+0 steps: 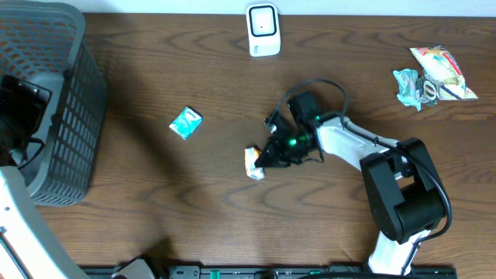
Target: Scan the item barcode
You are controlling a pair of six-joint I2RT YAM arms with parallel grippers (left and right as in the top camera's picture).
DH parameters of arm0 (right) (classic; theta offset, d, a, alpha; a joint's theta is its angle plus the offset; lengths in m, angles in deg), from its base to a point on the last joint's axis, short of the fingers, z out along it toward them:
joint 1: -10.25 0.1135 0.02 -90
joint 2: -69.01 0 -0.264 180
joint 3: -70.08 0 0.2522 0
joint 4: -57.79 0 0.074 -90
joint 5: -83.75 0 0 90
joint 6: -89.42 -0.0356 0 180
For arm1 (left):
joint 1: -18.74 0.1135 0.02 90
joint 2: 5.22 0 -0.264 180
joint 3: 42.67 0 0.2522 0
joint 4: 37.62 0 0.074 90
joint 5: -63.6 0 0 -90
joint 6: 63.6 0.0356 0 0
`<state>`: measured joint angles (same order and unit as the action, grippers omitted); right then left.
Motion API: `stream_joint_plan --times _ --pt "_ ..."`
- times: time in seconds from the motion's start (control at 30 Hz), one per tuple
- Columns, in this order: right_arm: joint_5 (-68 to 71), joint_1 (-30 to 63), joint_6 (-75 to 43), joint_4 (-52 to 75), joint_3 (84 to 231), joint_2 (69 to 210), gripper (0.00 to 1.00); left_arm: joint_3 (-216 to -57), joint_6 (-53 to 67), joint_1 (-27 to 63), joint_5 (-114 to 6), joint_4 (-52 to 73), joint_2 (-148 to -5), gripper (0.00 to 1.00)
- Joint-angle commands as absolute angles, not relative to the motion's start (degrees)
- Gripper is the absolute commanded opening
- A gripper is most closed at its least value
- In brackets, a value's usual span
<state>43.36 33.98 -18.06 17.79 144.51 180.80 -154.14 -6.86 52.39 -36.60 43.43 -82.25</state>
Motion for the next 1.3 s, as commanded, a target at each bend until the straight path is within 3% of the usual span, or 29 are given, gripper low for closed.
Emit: stream_joint_plan --times 0.0,0.17,0.33,0.53,0.73,1.03,1.27 --pt "51.97 30.68 -19.46 21.57 140.27 179.64 0.01 -154.93 -7.34 52.59 -36.29 43.54 -81.94 0.98" --pt "45.63 25.70 -19.48 18.42 138.48 179.64 0.02 -154.93 -7.34 52.59 -36.29 43.54 -81.94 0.98" --pt "40.65 20.63 -19.37 12.35 138.87 179.57 0.31 -154.93 -7.34 52.59 -36.29 43.54 -81.94 0.98" --pt "40.63 15.99 -10.50 -1.60 145.27 178.70 0.39 -154.93 -7.34 52.59 -36.29 43.54 -81.94 0.98" --pt "40.58 17.65 -3.17 -10.67 149.08 178.04 0.43 -154.93 -7.34 52.59 -36.29 43.54 -81.94 0.97" --pt "40.38 21.08 -3.66 -11.59 149.30 174.87 0.50 -154.93 -7.34 52.59 -36.29 43.54 -81.94 0.98" --pt "36.73 22.37 -6.37 -12.09 149.30 167.14 0.76 -154.93 -7.34 52.59 -36.29 43.54 -81.94 0.98"
